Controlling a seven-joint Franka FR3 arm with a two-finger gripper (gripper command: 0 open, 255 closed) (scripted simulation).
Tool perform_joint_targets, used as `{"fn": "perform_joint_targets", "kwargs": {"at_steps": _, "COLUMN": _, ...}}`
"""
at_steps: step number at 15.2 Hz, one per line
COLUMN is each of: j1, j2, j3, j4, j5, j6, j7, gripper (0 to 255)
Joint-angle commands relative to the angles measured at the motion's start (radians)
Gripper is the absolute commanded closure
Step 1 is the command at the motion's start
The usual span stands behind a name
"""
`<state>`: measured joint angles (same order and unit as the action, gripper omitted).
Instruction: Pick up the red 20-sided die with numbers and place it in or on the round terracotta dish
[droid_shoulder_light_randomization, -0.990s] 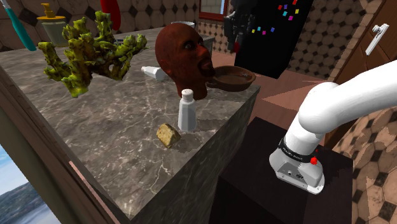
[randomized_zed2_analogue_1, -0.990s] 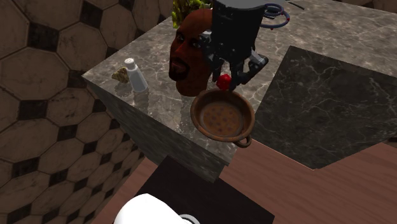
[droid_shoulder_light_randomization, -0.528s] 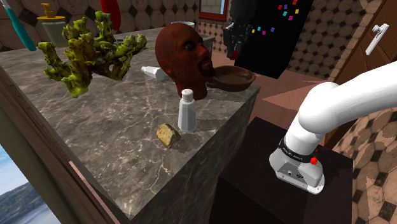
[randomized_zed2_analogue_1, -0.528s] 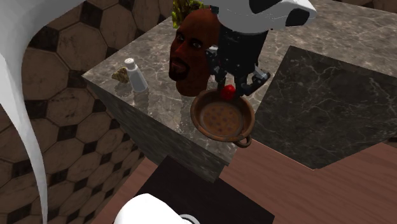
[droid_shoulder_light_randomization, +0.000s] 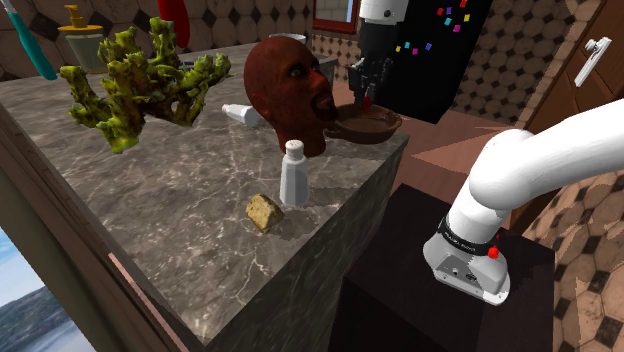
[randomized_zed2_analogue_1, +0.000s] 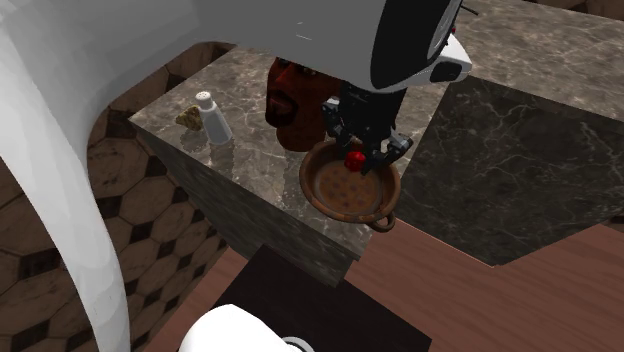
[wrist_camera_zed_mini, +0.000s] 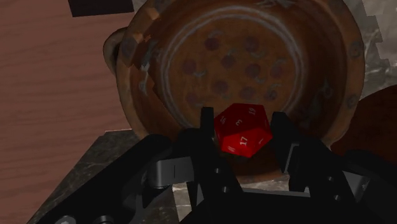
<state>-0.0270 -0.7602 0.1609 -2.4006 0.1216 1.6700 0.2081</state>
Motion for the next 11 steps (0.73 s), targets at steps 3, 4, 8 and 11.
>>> {"fn": "perform_joint_targets", "kwargs": {"at_steps": 3, "j1": 0.001, "j2": -0.005, "j3": 0.001, "j4": -0.018, "j5": 0.002, "j6": 0.014, "j7": 0.0, "gripper": 255}}
{"fn": "perform_joint_targets", "kwargs": {"at_steps": 4, "j1": 0.001, "j2": -0.005, "j3": 0.001, "j4": -0.018, "j5": 0.002, "j6": 0.014, "j7": 0.0, "gripper": 255}}
{"fn": "perform_joint_targets", "kwargs": {"at_steps": 8, "j1": 0.001, "j2": -0.005, "j3": 0.001, "j4": -0.018, "j5": 0.002, "j6": 0.014, "j7": 0.0, "gripper": 255}}
{"fn": "perform_joint_targets", "kwargs": {"at_steps": 11, "j1": 0.001, "j2": -0.005, "j3": 0.001, "j4": -0.018, "j5": 0.002, "j6": 0.014, "j7": 0.0, "gripper": 0}}
